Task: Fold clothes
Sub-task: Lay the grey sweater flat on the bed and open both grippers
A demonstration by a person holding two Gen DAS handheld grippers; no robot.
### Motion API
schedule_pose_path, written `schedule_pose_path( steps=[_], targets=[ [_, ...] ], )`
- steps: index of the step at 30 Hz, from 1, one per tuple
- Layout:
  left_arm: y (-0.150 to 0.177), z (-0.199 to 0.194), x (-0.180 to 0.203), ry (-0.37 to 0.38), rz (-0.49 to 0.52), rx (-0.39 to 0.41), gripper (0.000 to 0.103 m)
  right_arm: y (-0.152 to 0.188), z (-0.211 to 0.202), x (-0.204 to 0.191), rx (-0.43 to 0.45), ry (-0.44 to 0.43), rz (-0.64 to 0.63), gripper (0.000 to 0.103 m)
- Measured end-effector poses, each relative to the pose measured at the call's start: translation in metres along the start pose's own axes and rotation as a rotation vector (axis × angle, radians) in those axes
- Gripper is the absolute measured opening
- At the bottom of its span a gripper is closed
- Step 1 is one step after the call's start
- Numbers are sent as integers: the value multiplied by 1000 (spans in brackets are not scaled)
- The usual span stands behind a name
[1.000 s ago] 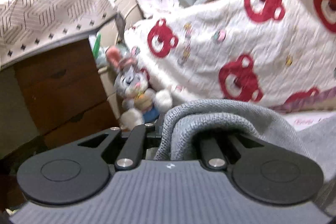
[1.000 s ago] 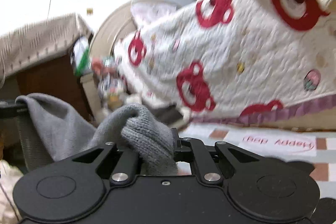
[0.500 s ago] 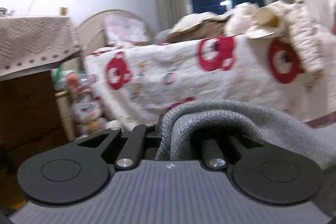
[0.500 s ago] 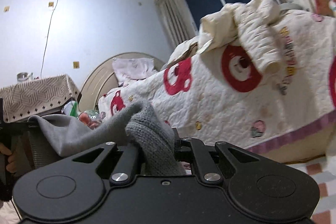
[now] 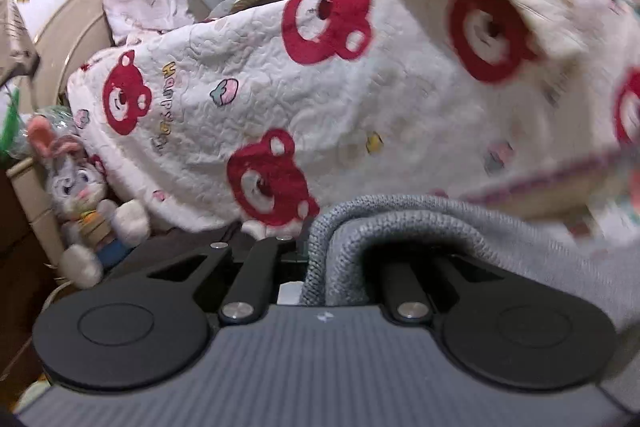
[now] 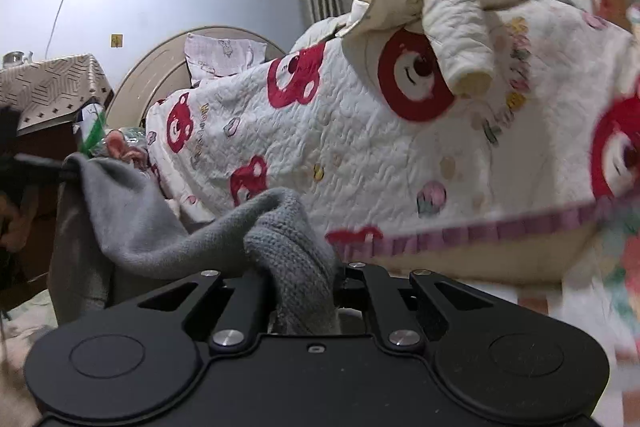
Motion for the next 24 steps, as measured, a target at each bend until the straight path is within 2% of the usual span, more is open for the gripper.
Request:
schedule_pose_path(
  steps=[1,2,3,4,5,6,10,12,14,16,19,20,22,24],
  targets=[
    [-8,30,-7,-37,-16,-16,17,1,18,0,-11,25,-7,11],
    [-11,61,-13,-79,-20,-48,44,1,36,1,-22,50,-15,18],
    [-13,92,-20,-121,-24,-80,62,2,53,1,-33,75,-22,35],
    [-8,119,-26,-165,-24,-123,75,2,71,2,-43,100,-30,46],
    [5,138,-30,-200,-24,-171,75,3,89,2,-54,125,-37,57],
    [23,144,-31,-192,-28,-202,75,3,107,3,-65,150,-44,55],
    [108,143,-34,-75,-35,-283,79,5,177,5,-109,249,-74,55],
    [154,133,-40,-44,-22,-331,80,21,173,2,-154,241,-56,55],
    [195,125,-52,-36,-54,-396,80,38,164,-2,-201,226,-34,55],
    [227,118,-71,-39,-143,-439,80,55,156,-6,-249,210,-12,55],
    [264,105,-103,-74,-338,-523,80,81,143,-11,-320,188,21,56],
    [270,102,-111,-88,-402,-562,79,89,138,-13,-344,180,32,56],
    [272,96,-121,-61,-493,-560,80,106,129,-17,-391,164,54,56],
    [270,93,-128,-49,-540,-562,80,123,121,-21,-438,149,76,57]
  ],
)
Point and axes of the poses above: each gripper's, at about its wrist camera, not at the fingertips, and z roughly the way its jaws point, x to its right, y to its underside, the point moved 3 cm from there along z, roughly the way its jaws point, and after that the axes turned 13 degrees about y, right-handed, at the moved point
